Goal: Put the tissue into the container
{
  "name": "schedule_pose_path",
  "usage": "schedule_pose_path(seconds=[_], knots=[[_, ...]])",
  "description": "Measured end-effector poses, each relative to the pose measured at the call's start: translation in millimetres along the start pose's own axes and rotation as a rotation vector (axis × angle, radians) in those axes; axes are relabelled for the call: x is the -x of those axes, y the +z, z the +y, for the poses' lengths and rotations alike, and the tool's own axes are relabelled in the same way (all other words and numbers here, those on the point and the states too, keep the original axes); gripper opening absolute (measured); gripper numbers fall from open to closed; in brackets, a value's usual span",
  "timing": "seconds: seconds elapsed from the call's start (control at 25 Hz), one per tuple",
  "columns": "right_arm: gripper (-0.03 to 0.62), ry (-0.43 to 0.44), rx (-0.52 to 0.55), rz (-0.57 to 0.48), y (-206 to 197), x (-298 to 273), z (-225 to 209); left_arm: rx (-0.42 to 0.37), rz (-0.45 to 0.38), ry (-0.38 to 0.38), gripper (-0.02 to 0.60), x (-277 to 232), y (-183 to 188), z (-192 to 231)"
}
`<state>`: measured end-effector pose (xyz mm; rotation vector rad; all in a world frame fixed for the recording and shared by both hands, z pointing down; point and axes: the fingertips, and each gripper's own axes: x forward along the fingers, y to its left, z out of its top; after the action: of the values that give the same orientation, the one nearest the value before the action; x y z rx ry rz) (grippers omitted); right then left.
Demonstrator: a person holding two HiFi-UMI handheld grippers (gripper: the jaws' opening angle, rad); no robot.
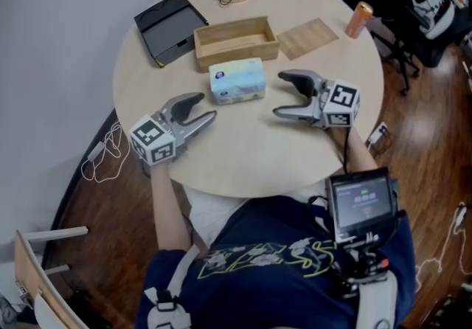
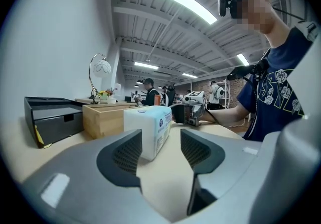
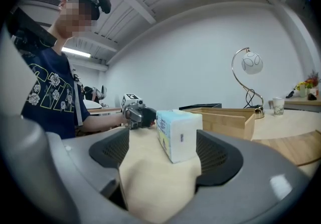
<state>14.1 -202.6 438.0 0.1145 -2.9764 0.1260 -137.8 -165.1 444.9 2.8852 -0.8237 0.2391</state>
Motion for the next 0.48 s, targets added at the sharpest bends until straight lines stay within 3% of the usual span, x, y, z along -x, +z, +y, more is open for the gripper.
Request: schedule_pose_path(seconds=[0.2,0.24,0.36,0.48], knots=[[0.434,0.055,0.012,0.008,-2.4,-5.1,-6.4,-0.008,-0.008,-0.015,0.307,2.1,1.8,9.3],[0.477,0.068,0.015,0.016,-2.0,-6.5,-6.3,-0.011,-0.018,-0.028,0.336,3.1,3.2,9.8],[0.492,0.097,0.02,0.04,-2.3,-8.5,-6.2,-0.021,-0.036,-0.091,0.406,3.8,6.3,5.7],[0.503,0.107,0.022,0.029,0.3,-11.6,-10.4,-0.024,-0.034,-0.109,0.411,1.4,7.6,10.1]])
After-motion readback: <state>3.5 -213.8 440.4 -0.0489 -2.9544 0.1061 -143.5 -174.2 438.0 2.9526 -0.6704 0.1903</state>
